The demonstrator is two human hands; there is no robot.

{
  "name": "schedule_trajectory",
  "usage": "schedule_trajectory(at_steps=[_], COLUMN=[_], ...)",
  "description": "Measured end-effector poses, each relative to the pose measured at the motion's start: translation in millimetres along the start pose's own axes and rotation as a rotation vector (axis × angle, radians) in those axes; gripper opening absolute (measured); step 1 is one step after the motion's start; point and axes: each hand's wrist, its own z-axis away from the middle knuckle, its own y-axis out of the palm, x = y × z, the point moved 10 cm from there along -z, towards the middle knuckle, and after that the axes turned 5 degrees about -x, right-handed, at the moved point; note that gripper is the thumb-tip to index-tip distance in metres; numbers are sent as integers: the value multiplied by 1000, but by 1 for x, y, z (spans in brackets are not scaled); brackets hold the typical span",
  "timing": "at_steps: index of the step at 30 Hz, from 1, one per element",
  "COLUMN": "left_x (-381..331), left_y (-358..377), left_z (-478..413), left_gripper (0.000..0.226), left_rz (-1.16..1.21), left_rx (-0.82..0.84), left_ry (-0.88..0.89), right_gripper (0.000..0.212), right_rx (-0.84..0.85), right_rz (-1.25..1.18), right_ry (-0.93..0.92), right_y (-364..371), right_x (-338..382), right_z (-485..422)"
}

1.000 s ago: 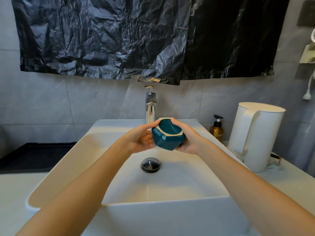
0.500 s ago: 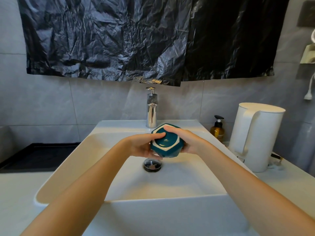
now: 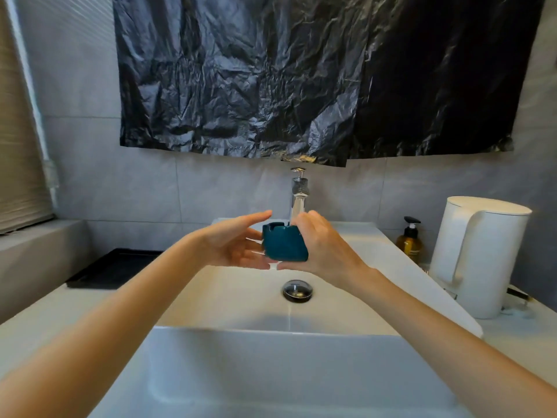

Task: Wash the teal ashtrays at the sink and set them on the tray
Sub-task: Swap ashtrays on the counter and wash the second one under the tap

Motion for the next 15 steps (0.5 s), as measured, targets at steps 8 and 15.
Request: schedule_trajectory(at_steps=[8,15], left_x=[11,39], left_y=[-81,-174], left_z=[81,156], left_gripper=[21,23], left_rz=[65,30], left_rx=[-301,-622], left_ry=[129,156], right_gripper=[72,34], right_rx=[37,236], right_rz=[74,-111], right_ry=[-243,-299], right_y=[26,68], right_x=[102,188], right_z=[-41,-68])
